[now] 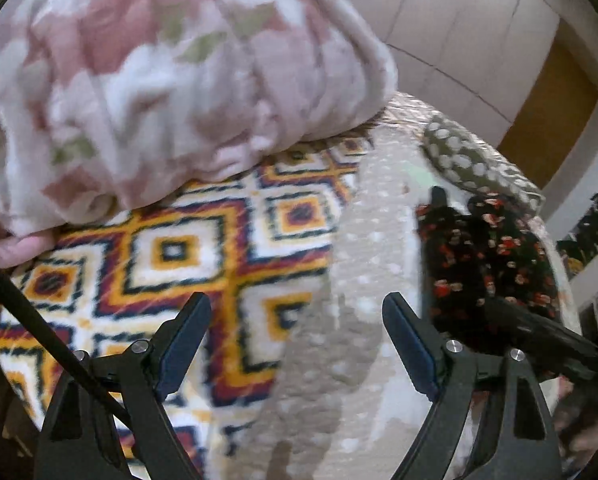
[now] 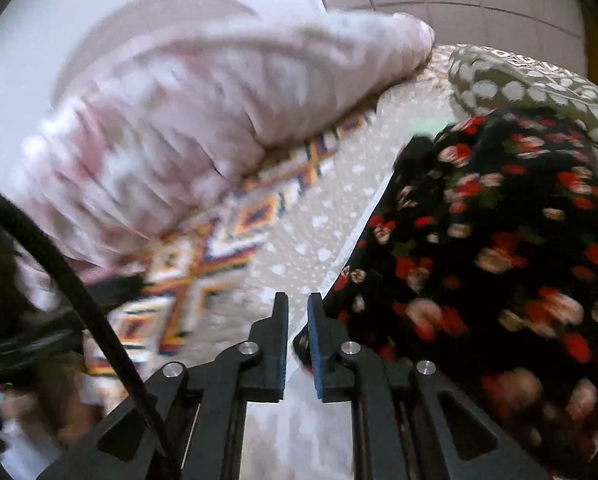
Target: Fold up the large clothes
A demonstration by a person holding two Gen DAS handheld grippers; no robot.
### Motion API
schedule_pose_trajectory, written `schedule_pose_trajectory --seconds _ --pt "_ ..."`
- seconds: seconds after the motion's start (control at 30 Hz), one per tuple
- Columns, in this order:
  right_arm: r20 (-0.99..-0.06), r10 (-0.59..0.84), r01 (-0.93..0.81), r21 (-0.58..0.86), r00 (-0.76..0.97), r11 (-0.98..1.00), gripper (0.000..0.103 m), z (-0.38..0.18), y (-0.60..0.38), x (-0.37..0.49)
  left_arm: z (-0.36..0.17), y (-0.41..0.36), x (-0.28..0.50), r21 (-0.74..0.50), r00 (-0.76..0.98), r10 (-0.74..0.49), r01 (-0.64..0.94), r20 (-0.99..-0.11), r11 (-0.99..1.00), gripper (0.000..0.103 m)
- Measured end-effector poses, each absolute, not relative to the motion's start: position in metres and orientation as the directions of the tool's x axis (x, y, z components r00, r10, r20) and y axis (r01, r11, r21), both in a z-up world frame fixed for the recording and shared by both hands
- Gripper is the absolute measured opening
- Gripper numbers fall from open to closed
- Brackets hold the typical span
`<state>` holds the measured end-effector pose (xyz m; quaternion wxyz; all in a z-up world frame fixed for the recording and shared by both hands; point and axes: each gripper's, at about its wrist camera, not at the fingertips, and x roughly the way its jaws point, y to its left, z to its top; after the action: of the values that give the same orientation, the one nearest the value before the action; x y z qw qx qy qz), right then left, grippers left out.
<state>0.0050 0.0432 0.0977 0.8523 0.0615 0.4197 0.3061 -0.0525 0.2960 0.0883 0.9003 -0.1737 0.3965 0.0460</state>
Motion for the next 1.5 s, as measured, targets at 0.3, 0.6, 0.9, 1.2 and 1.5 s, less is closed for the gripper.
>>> schedule_pose_trajectory --seconds 0.3,0.6,0.9,1.2,1.5 --pt "-0.617 0.444 -0.3 0.328 0.65 0.896 0.045 0.14 -0.103 -0.03 0.098 0.191 0.007 -0.395 0.635 -0.342 0.063 -0.692 0.916 0.089" --pt "-0.661 0.379 -0.175 0.356 0.648 0.918 0.045 0.107 -0.163 -0.036 0.08 0.075 0.044 -0.366 0.487 -0.476 0.308 -0.732 0.878 0.07" --pt "-0.654 0.371 -0.173 0.348 0.66 0.921 0.045 0.106 -0.17 -0.039 0.106 0.133 0.04 -0.396 0.565 -0.434 0.197 -0.702 0.897 0.004" --pt "-0.647 0.442 -0.12 0.479 0.621 0.87 0.081 0.084 -0.158 0.027 0.026 0.144 0.054 -0.251 0.486 -0.26 0.086 -0.834 0.964 0.0" --pt "-0.618 0.46 -0.04 0.57 0.637 0.821 0.084 0.065 -0.186 0.044 0.088 0.175 0.034 -0.432 0.643 -0.412 0.138 -0.645 0.891 0.06"
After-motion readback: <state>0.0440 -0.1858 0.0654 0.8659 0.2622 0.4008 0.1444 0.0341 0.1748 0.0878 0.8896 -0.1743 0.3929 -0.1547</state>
